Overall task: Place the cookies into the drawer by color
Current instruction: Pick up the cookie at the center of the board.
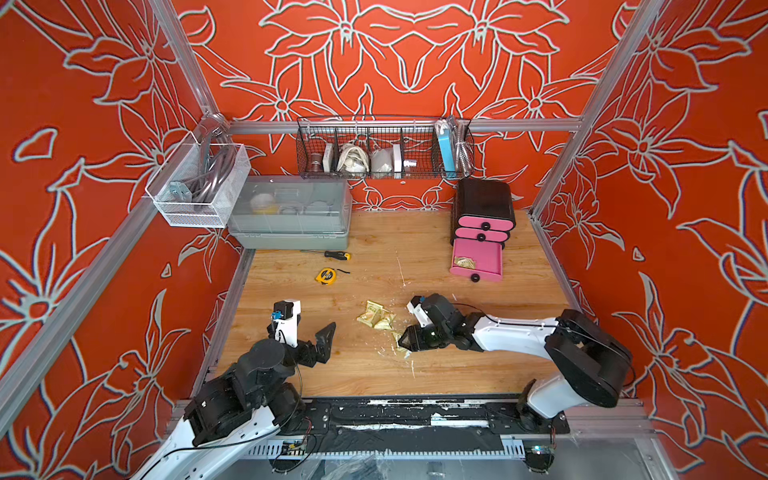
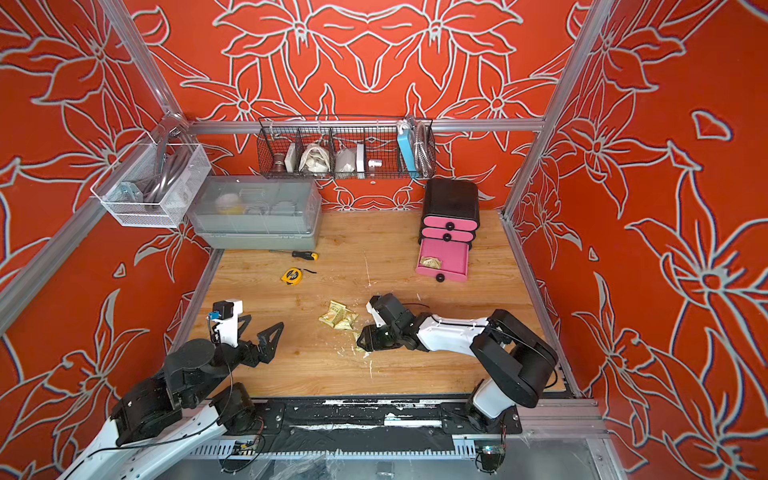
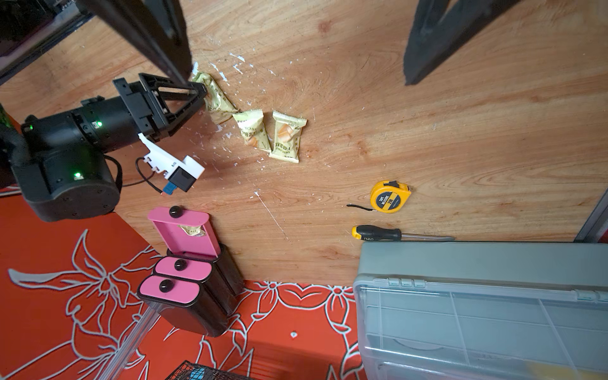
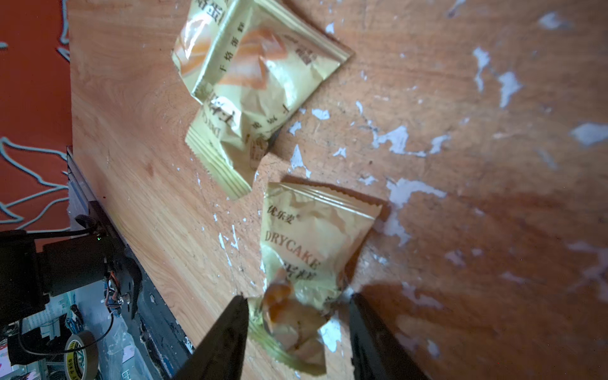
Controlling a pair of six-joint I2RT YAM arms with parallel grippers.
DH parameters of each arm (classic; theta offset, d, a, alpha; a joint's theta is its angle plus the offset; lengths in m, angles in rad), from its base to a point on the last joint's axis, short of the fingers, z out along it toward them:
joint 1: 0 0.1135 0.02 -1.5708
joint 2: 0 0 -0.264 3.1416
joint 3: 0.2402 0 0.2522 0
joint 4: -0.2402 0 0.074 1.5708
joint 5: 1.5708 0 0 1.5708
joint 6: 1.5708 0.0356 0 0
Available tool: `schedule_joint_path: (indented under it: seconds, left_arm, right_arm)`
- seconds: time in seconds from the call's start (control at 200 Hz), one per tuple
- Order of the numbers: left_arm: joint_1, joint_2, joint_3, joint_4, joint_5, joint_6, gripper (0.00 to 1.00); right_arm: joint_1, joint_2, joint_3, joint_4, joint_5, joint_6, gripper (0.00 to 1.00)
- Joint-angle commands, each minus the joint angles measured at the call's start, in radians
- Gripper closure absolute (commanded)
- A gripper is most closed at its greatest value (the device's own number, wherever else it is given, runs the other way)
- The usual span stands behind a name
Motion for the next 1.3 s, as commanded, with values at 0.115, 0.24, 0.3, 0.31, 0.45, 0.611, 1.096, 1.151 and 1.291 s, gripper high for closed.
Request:
schedule_joint_path:
  seconds: [0.115, 0.24, 0.3, 0.31, 0.45, 0.611, 1.096, 1.151, 1.291]
  left_arm:
    - [0.003, 0.008, -0.01, 0.018, -0.003, 0.011, 0.01]
    - [0.004, 0.009, -0.01, 0.018, -0.003, 0.011, 0.0]
    - [0.004, 0.008, -0.011, 0.018, -0.003, 0.012, 0.0]
    - [0.003, 0.007, -0.01, 0.018, -0.003, 0.011, 0.0]
    - [0.003, 0.003, -0.01, 0.018, -0.003, 0.01, 0.0]
    - [0.004, 0.003, -0.01, 0.018, -0.003, 0.01, 0.0]
    - [0.004, 0.002, -0.01, 0.019, 0.002, 0.008, 0.0]
    - [0.004, 0.002, -0.01, 0.019, 0.003, 0.01, 0.0]
    - [0.004, -0.001, -0.01, 0.019, 0.003, 0.009, 0.0]
  right_arm:
    - [0.011, 0.022, -0.036, 0.016, -0.005, 0.012, 0.62]
    - [0.017, 0.001, -0.033, -0.015, 0.018, -0.001, 0.76]
    - [0.018, -0.015, -0.031, -0.033, 0.032, -0.008, 0.82]
    - [0.018, -0.018, -0.031, -0.035, 0.034, -0.009, 0.82]
    - [0.018, -0.059, -0.021, -0.053, 0.048, -0.016, 0.91]
    - [0.018, -0.137, 0.011, -0.115, 0.114, -0.054, 0.94]
    - [-0.216, -0.275, 0.253, -0.309, 0.284, -0.297, 0.98]
    - [-0.281, -0.274, 0.272, -0.309, 0.259, -0.316, 0.98]
    - [-0.414, -0.254, 0.33, -0.341, 0.256, -0.382, 0.98]
